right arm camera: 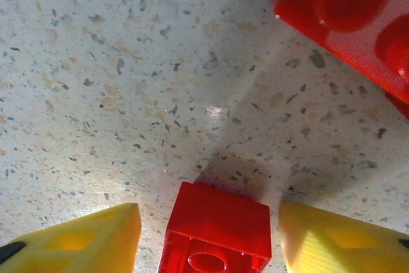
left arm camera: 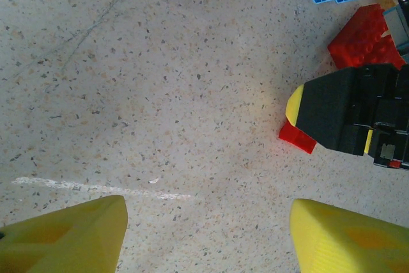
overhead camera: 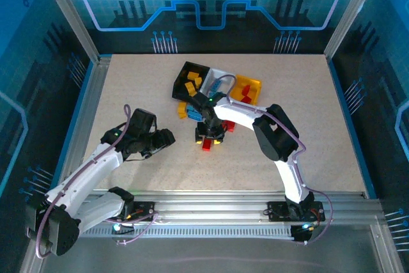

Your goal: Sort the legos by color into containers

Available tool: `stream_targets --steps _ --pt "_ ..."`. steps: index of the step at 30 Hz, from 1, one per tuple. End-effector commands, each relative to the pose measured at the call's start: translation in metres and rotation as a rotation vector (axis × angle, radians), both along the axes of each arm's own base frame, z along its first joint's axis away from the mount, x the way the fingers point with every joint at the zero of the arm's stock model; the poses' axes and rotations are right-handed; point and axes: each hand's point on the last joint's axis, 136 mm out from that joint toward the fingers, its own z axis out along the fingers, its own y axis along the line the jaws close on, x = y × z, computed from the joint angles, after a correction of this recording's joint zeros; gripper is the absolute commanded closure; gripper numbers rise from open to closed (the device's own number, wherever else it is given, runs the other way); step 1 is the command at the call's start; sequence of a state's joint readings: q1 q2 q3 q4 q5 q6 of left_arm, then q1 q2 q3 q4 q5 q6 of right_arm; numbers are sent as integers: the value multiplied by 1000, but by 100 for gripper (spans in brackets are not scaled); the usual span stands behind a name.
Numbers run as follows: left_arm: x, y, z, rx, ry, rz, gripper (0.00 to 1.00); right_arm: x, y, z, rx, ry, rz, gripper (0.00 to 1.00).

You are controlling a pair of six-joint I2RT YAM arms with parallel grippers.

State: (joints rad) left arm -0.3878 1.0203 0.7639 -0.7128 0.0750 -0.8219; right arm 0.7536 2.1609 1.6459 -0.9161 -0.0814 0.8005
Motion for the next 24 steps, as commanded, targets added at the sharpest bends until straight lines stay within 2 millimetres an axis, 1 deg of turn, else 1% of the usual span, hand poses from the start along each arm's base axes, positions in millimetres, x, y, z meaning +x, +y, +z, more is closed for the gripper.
stream_targets --steps 1,3,6,7,9,11,13,15,17,19,22,24 --pt "-3 2 -3 -9 37 27 31 -3 -7 -7 -50 4 18 46" --pt "-3 2 -3 -9 39 28 31 -2 -10 -4 -54 -10 23 53" --pt "-1 1 -5 -10 44 29 30 -2 -17 2 -49 -30 29 65" --pt "-1 0 -6 -15 48 30 30 -3 -20 5 -46 -31 25 67" --pt "2 -4 -8 -24 56 26 30 -7 -27 10 -39 -34 11 68" --pt "5 -7 -10 -35 66 21 30 -9 -34 23 -10 -48 -10 68" --pt "9 -12 -11 -45 71 12 30 -10 -38 39 30 -68 -32 68" --pt "14 -18 -11 -55 78 -3 29 -7 -42 60 87 -97 -60 69" --pt "19 -24 -10 -63 84 -17 29 2 -50 80 142 -128 -103 68" --pt "24 -32 -8 -77 92 -31 28 14 -61 97 189 -157 -150 68" --pt "31 -42 -8 -98 99 -42 27 44 -82 115 236 -201 -220 67" --pt "35 -45 -7 -112 96 -40 26 66 -95 122 251 -218 -261 67"
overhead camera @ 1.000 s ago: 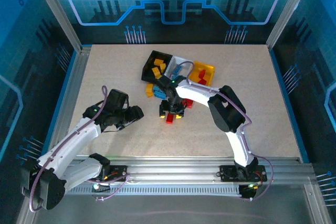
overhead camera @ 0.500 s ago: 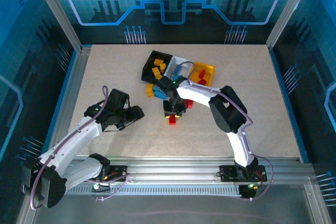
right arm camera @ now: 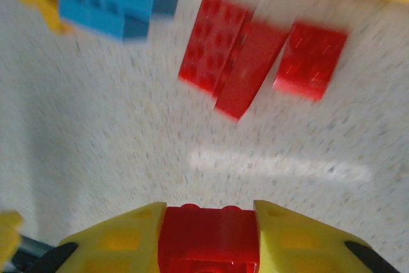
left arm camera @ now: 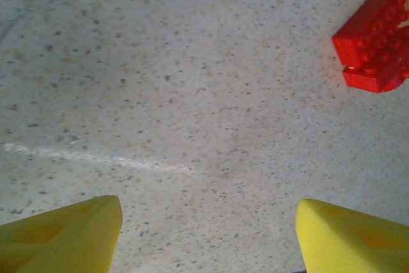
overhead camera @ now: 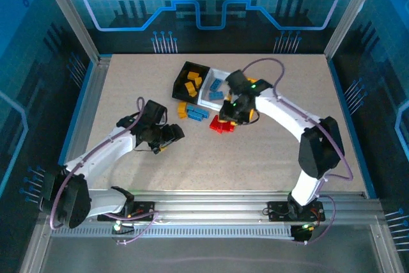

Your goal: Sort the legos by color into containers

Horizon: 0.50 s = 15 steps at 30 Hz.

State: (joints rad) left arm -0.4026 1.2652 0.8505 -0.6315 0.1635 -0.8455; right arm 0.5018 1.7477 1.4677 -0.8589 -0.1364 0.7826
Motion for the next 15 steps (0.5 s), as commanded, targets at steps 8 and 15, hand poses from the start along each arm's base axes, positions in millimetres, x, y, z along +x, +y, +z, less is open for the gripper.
stream_targets --steps 8,15 --pt "6 -8 17 -47 -16 -10 23 107 -44 7 43 -36 -121 58" --pt "1 -2 9 -56 -6 12 20 112 -54 25 -24 -72 -96 39"
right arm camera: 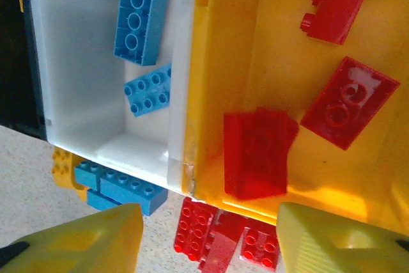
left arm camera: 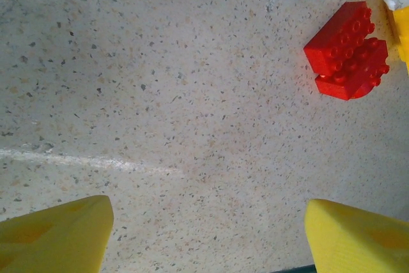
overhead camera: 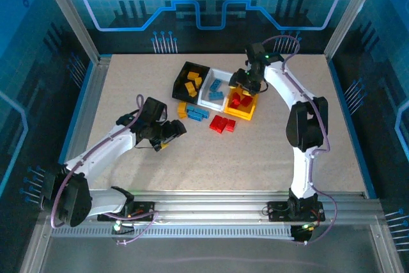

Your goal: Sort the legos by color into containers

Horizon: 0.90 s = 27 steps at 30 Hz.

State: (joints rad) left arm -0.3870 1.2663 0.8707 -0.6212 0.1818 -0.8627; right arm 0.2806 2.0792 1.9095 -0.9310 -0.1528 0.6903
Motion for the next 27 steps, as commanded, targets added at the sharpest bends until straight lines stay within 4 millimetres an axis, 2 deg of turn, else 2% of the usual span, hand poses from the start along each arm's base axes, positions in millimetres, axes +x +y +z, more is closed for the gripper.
stream_targets --steps 1,3,7,9,11,13,18,27 --pt "-5 -1 -2 -27 7 -11 19 -25 -2 24 -46 -4 47 39" --pt "-3 -3 -6 -34 16 -12 18 -49 2 24 -76 8 77 38" --pt "6 -12 -12 -60 29 -21 18 -107 17 -1 -100 78 124 40" --pt "11 -16 -15 -65 35 -27 18 -127 24 -18 -100 120 127 41" --pt "15 -19 -16 -69 45 -36 17 -138 31 -34 -110 152 129 43" --pt "18 -22 -16 -76 49 -41 17 -142 41 -42 -123 168 142 45" --pt "19 -23 -16 -75 51 -50 16 -136 59 -59 -166 192 165 48" --pt "9 -17 -17 -57 50 -58 14 -119 71 -86 -201 232 151 51"
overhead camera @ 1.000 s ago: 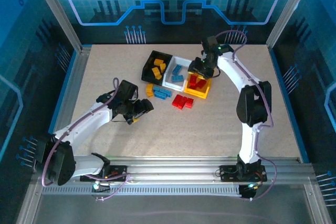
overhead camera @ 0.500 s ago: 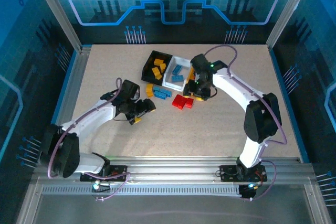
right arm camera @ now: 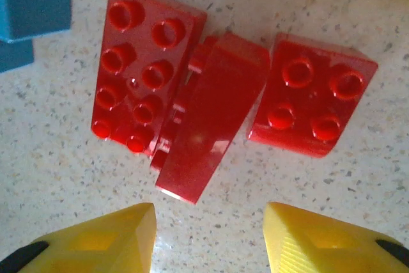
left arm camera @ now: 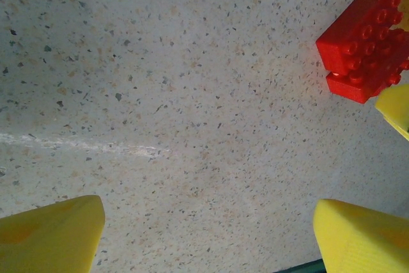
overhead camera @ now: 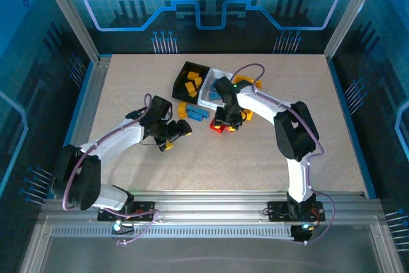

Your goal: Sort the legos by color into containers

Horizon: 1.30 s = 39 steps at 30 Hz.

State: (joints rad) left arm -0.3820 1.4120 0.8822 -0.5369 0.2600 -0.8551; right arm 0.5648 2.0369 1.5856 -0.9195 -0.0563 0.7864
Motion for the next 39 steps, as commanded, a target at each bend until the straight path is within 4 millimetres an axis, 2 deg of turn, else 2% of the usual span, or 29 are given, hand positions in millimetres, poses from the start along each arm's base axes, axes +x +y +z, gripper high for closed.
stream_targets --steps 1,11,16,20,28,31,33,35,39 --pt "-3 1 9 -12 -20 -21 14 9 5 -3 -21 -4 -13 51" --pt "-5 7 11 0 -22 -24 12 14 10 -22 -27 27 -18 57" --pt "-3 7 9 -6 -17 -19 11 6 4 -22 -26 37 -18 68" --pt "1 4 7 -18 -14 -12 11 -4 -4 -10 -18 16 -20 71" --pt "11 -5 -1 -59 -4 26 10 -56 -10 26 34 -23 38 73" --pt "11 -9 -5 -64 2 27 9 -70 -16 39 57 -41 40 73" --pt "10 -13 -5 -62 4 17 9 -69 -23 49 70 -62 29 73" --pt "9 -17 -5 -58 2 3 8 -61 -26 61 93 -88 16 73" --pt "1 -32 -6 -32 -1 -62 7 -24 -34 84 128 -152 -8 73"
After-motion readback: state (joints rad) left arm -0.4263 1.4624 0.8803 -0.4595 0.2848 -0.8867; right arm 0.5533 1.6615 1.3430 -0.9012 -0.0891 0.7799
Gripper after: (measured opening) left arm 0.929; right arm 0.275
